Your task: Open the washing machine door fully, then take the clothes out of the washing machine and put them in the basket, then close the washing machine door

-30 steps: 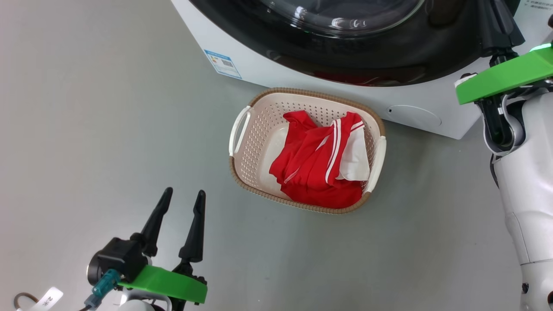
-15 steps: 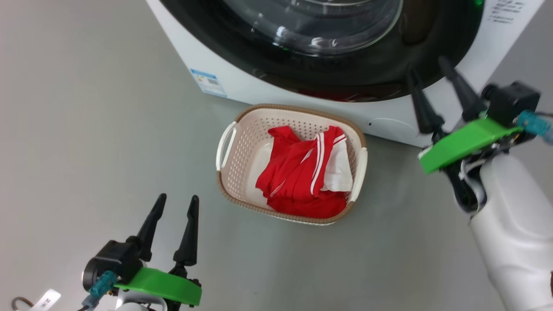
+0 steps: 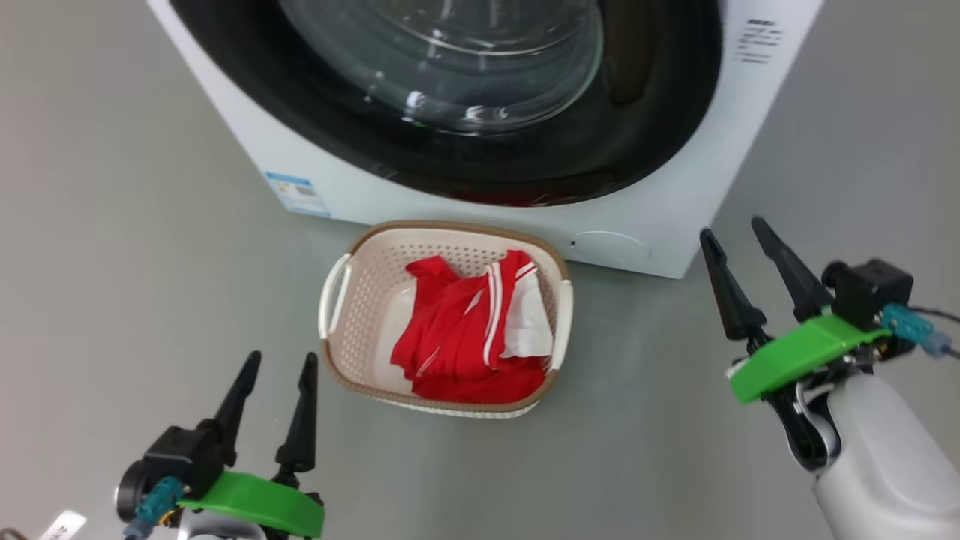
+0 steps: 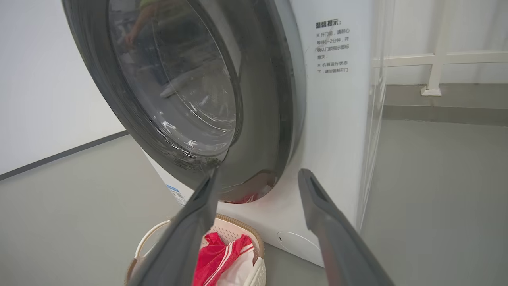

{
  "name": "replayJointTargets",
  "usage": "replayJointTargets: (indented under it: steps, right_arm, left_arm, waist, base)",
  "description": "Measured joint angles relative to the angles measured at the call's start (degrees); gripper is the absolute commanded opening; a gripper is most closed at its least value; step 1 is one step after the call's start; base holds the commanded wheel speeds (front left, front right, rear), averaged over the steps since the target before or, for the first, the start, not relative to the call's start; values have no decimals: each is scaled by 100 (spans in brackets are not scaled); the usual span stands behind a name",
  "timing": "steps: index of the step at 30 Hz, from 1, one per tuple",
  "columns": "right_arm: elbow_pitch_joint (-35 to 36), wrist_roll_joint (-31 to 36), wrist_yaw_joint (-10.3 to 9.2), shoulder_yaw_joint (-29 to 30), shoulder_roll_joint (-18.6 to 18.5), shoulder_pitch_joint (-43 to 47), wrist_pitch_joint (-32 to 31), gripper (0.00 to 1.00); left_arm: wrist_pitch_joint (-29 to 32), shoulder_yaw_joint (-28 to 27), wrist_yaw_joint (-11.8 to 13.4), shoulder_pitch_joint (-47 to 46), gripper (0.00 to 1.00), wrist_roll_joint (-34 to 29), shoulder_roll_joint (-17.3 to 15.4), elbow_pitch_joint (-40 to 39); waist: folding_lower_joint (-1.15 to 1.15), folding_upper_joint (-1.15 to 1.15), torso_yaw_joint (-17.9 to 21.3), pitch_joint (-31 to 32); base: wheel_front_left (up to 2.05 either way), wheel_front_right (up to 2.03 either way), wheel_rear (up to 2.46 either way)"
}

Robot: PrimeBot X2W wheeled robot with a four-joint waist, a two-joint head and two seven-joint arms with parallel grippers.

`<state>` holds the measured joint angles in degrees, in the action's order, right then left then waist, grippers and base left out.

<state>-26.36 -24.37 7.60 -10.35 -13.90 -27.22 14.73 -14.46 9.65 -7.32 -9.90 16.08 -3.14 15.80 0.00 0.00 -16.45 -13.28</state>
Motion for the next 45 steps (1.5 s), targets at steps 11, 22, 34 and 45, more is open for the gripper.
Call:
replayJointTargets:
  steps: [11, 22, 34, 45]
  right_arm:
    - [246, 2, 0, 260, 25, 837, 0, 100]
    - [389, 10, 0, 519, 88, 1322, 0, 100]
    - [547, 21, 0, 680, 152, 1616, 0, 100]
    - [583, 58, 0, 762, 219, 1688, 0, 100]
  left_arm:
    - [0, -183, 0, 63, 100, 82, -177, 211]
    - [0, -234, 0, 131, 100, 135, -269, 364]
    - [0, -280, 0, 146, 100, 248, -353, 388]
    - [0, -257, 0, 171, 100, 319, -412, 379]
  waist:
    - [0, 0, 581, 248]
    - [0, 0, 1035, 409]
    - [0, 0, 1384, 506]
    - [0, 0, 1490, 545]
  base:
    - [0, 0, 0]
    - [0, 0, 0]
    - [0, 0, 0]
    - [0, 0, 0]
